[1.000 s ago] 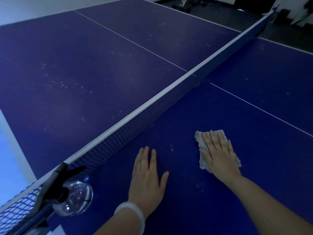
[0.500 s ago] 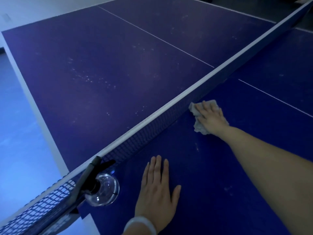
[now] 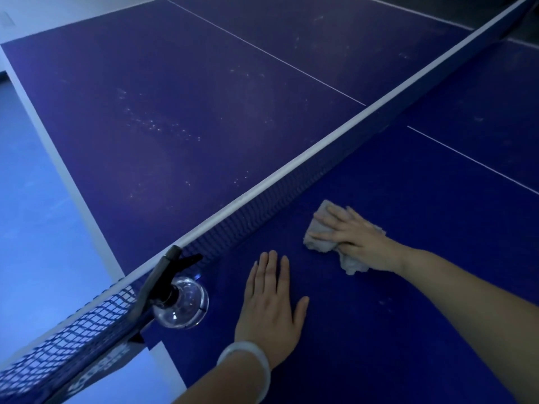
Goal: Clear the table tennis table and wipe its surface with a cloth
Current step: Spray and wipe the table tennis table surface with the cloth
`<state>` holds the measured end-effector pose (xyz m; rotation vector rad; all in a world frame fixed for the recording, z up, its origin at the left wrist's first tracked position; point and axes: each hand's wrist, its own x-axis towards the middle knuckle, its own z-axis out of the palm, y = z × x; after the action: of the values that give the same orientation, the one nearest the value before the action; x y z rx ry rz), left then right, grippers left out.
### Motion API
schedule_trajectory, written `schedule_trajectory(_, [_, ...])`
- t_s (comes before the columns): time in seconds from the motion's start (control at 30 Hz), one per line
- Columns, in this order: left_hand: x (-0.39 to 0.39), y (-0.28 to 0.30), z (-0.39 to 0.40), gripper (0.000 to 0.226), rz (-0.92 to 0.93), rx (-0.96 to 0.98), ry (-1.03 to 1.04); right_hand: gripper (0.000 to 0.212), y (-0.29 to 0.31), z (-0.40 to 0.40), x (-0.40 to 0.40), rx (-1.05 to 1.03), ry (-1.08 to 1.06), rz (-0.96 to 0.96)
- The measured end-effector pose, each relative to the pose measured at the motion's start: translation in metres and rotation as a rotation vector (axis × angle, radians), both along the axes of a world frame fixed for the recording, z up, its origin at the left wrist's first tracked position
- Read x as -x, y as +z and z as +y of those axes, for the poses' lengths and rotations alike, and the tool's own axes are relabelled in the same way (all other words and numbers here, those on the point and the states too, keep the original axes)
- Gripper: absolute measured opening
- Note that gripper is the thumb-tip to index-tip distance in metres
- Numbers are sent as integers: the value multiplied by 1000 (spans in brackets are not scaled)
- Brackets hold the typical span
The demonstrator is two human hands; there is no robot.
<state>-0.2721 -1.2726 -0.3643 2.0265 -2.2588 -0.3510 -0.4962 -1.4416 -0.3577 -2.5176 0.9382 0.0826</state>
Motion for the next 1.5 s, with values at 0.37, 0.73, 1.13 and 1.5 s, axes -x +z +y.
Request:
schedule_trajectory(0.37, [4, -1, 0, 80, -9, 18, 44, 59, 2, 113, 23, 64, -188, 41])
schedule_trajectory(0.73, [5, 0, 2, 80, -19, 19, 42, 66, -3, 204, -12, 278, -797, 239])
schedule_trajectory(1.13, [3, -6, 0, 79, -16, 39, 35, 66, 5, 173, 91, 86, -1320, 363])
schedule_trajectory(1.5, [1, -8, 1, 77, -6, 46, 29, 75, -2, 275, 62, 335, -694, 446])
